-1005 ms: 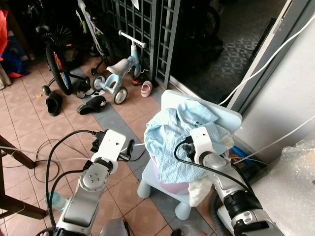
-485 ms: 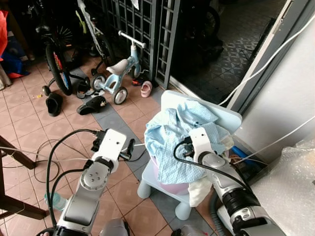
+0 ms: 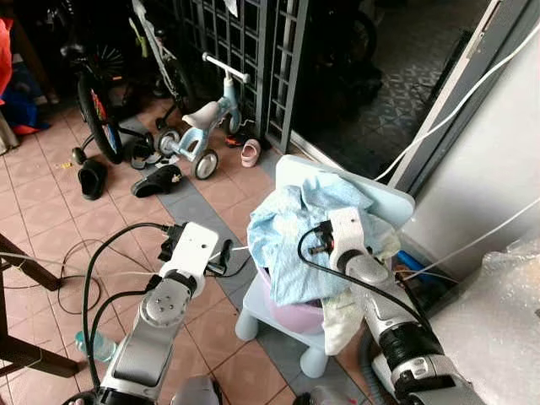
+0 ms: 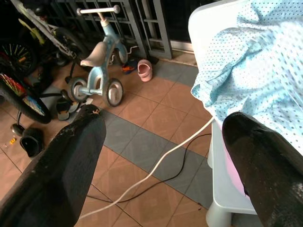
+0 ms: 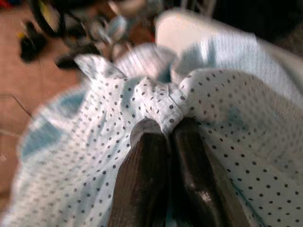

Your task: Clothes washing

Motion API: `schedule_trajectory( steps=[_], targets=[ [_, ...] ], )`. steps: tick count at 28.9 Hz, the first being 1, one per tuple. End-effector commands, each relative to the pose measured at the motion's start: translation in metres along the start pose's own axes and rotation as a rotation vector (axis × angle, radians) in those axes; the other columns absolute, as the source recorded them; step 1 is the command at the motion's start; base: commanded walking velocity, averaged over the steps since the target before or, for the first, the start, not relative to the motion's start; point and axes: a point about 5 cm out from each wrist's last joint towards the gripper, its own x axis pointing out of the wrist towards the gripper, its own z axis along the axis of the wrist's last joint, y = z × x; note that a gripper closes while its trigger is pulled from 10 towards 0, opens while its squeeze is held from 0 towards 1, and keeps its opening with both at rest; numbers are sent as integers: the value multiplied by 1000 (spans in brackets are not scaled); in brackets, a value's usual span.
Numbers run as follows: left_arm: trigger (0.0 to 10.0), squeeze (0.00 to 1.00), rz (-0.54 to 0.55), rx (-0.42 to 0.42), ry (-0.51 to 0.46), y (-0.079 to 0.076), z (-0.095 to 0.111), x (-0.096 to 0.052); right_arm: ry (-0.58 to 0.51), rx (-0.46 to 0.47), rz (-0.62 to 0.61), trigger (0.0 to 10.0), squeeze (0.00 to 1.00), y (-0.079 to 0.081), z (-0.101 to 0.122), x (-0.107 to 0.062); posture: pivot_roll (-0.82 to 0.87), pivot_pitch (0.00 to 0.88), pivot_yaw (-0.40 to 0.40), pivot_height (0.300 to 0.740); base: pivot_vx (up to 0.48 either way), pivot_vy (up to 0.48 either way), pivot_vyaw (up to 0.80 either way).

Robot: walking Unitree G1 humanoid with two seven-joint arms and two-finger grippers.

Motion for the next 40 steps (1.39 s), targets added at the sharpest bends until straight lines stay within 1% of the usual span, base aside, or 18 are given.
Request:
schedule_trajectory(
  steps=[1,4,5,6,7,8,10,12,14,15,16,18,19,20,21,25,29,40],
  targets=[
    [10000,0,-6,11,-13,-2,3,3,-184,9,69,0,0,8,31,-2,11,0,-37,740,0,0,0],
    [10000,0,-5,9,-13,-2,2,3,-239,36,75,0,0,10,42,-3,1,0,-31,740,0,0,0],
    [10000,0,-3,10,-12,-1,2,4,-331,-7,53,0,0,8,63,-4,-2,0,-19,740,0,0,0],
    [10000,0,-2,10,-11,0,1,4,-369,-42,38,0,0,7,71,-5,-2,0,-17,740,0,0,0],
    [10000,0,-6,15,-17,0,3,6,-461,-119,33,0,0,9,90,-9,-2,0,-10,740,0,0,0],
    [10000,0,-7,18,-22,1,4,7,-495,-105,18,0,0,9,98,-11,-3,0,-5,740,0,0,0],
    [10000,0,-7,20,-26,1,5,9,-512,-95,-9,0,0,7,101,-14,-6,0,-1,740,0,0,0],
    [10000,0,-5,27,-36,0,7,10,-558,-126,-67,0,0,3,107,-22,-6,0,4,740,0,0,0],
    [10000,0,12,39,-67,0,13,12,-661,-263,-188,0,0,-7,120,-41,-8,0,17,740,0,0,0],
    [10000,0,30,41,-67,0,13,13,-667,-273,-206,0,0,-9,121,-45,-8,0,17,740,0,0,0],
    [10000,0,53,56,-61,2,14,14,-654,-249,-219,0,0,-11,119,-49,-11,0,21,740,0,0,0],
    [10000,0,38,55,-74,1,14,14,-628,-262,-237,0,0,-13,112,-50,-16,0,29,740,0,0,0],
    [10000,0,33,52,-81,1,15,15,-592,-251,-236,5255,0,-13,104,-49,-19,0,33,740,0,0,0],
    [10000,0,30,56,-87,0,16,16,-549,-220,-235,8941,0,-15,95,-48,-18,0,35,740,0,0,0],
    [10000,0,28,61,-89,0,17,16,-537,-203,-232,10000,0,-15,91,-48,-18,0,35,740,0,0,0],
    [10000,0,11,55,-94,-4,19,18,-490,-153,-250,10000,0,-15,84,-46,-17,0,32,740,0,0,-106],
    [10000,0,0,8,-132,-5,24,16,-509,-199,-239,10000,0,-13,88,-46,-12,0,27,740,0,-210,-692],
    [10000,0,-6,10,-142,-7,25,17,-507,-213,-240,10000,0,-14,90,-45,-19,0,23,740,0,-319,-781]
  ],
)
